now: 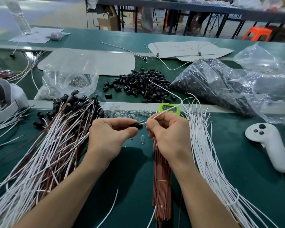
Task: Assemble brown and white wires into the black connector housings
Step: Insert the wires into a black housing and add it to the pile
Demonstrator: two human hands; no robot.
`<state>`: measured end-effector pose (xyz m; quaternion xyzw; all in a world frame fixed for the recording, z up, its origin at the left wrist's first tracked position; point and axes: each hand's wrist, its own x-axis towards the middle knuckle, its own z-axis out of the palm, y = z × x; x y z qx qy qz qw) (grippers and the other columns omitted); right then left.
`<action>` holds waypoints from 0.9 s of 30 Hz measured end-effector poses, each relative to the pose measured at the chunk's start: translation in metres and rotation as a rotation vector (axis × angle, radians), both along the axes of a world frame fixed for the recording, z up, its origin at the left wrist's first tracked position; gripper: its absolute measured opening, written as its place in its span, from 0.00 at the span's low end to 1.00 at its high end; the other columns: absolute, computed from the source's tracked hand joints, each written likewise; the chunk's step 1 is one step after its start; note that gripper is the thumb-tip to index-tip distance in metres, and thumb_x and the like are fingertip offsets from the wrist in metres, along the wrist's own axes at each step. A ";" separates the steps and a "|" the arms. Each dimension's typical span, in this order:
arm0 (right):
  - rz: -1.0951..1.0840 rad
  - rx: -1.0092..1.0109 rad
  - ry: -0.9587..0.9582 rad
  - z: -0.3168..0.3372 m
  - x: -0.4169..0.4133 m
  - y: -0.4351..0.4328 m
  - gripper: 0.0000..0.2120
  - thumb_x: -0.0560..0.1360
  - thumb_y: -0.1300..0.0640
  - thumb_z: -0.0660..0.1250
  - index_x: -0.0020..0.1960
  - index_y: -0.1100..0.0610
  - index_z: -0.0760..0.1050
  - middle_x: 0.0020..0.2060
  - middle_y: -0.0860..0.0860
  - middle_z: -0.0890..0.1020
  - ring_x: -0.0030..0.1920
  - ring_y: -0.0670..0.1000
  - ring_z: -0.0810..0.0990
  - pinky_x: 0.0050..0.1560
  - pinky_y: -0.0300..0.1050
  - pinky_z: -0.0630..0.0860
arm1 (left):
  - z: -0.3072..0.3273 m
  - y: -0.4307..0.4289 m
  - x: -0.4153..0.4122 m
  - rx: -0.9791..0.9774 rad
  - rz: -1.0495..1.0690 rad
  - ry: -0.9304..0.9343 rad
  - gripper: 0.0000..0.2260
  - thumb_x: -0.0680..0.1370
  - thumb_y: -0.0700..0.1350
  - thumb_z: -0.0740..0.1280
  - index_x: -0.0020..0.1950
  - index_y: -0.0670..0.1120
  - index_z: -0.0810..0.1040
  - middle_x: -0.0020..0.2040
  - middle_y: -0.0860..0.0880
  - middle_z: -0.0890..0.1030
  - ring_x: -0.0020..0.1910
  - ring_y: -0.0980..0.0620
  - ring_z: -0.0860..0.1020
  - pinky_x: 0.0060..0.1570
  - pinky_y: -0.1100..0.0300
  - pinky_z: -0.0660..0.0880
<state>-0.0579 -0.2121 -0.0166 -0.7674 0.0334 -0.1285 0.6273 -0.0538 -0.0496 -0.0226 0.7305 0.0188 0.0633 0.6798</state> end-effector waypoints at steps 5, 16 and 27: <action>-0.011 -0.036 0.006 -0.002 -0.001 0.003 0.09 0.77 0.62 0.74 0.39 0.52 0.82 0.31 0.48 0.85 0.28 0.47 0.82 0.33 0.40 0.78 | 0.001 0.000 -0.001 0.104 0.052 -0.091 0.18 0.67 0.36 0.82 0.41 0.61 0.88 0.37 0.56 0.87 0.38 0.58 0.86 0.42 0.69 0.79; -0.054 -0.098 -0.038 -0.003 -0.001 0.008 0.09 0.76 0.60 0.75 0.38 0.52 0.82 0.31 0.47 0.84 0.31 0.49 0.83 0.38 0.49 0.82 | 0.005 0.001 -0.012 0.337 0.103 -0.288 0.15 0.68 0.39 0.82 0.44 0.59 0.87 0.40 0.66 0.85 0.41 0.64 0.84 0.46 0.66 0.80; 0.019 -0.046 -0.072 -0.008 0.001 0.007 0.10 0.78 0.61 0.71 0.40 0.50 0.81 0.32 0.46 0.84 0.31 0.47 0.81 0.34 0.44 0.79 | 0.003 0.002 -0.008 0.267 0.057 -0.240 0.14 0.68 0.39 0.81 0.44 0.58 0.88 0.40 0.63 0.86 0.42 0.62 0.85 0.47 0.66 0.81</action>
